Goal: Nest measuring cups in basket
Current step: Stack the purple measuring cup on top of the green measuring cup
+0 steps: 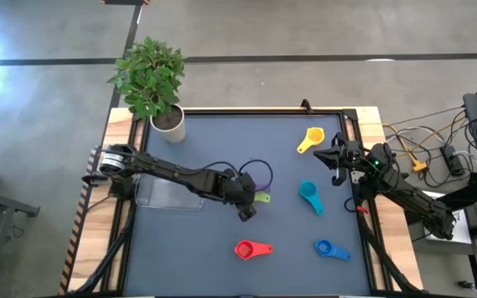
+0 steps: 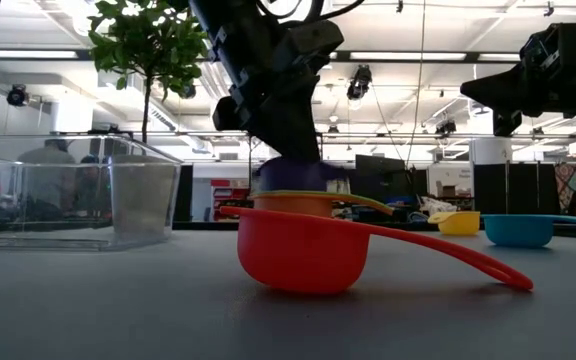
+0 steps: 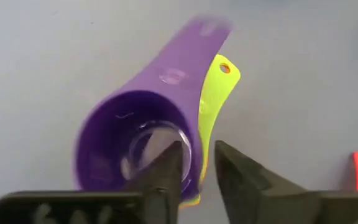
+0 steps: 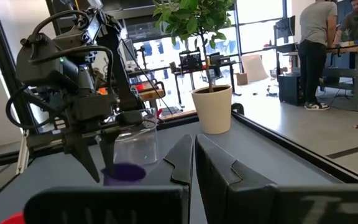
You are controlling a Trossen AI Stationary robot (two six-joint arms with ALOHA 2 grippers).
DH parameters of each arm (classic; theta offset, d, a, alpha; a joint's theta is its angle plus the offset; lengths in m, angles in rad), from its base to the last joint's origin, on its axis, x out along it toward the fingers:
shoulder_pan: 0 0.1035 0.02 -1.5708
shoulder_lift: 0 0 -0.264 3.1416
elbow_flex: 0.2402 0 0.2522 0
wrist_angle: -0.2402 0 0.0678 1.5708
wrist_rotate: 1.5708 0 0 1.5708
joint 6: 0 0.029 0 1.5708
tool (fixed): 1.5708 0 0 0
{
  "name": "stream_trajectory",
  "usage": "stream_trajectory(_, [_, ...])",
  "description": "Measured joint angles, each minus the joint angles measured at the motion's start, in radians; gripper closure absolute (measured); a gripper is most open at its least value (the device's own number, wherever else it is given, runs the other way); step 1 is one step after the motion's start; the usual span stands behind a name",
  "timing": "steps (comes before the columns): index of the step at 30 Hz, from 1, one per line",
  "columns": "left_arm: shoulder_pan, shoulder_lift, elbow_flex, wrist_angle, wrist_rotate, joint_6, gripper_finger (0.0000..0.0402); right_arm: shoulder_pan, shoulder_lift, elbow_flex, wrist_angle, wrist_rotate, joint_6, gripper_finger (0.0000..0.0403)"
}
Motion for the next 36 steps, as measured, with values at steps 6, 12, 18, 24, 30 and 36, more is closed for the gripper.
stream_trajectory(6, [0.0, -0.005, 0.0, -0.003, 0.001, 0.022, 0.0233, 0.0, 0.0, 0.0, 0.0, 0.0, 0.0, 0.0394])
stream_trajectory(12, [-0.013, -0.046, 0.0, -0.006, -0.041, 0.049, 0.0202, 0.0, 0.0, 0.0, 0.0, 0.0, 0.0, 0.0394])
stream_trajectory(18, [-0.045, -0.081, -0.027, -0.011, -0.14, 0.055, 0.0207, 0.0, 0.0, 0.0, 0.0, 0.001, 0.0, 0.0394])
stream_trajectory(24, [-0.088, -0.095, -0.116, 0.023, -0.242, -0.013, 0.0221, 0.0, 0.0, 0.0, 0.0, 0.001, 0.0, 0.0394])
stream_trajectory(30, [-0.129, -0.185, -0.261, 0.267, -0.314, 0.02, 0.0237, 0.0, 0.0, 0.0, 0.009, 0.0, 0.0, 0.0394])
stream_trajectory(36, [-0.096, -0.216, -0.371, 0.312, -0.315, -0.045, 0.0252, 0.0, 0.0, 0.0, 0.08, 0.0, 0.0, 0.0394])
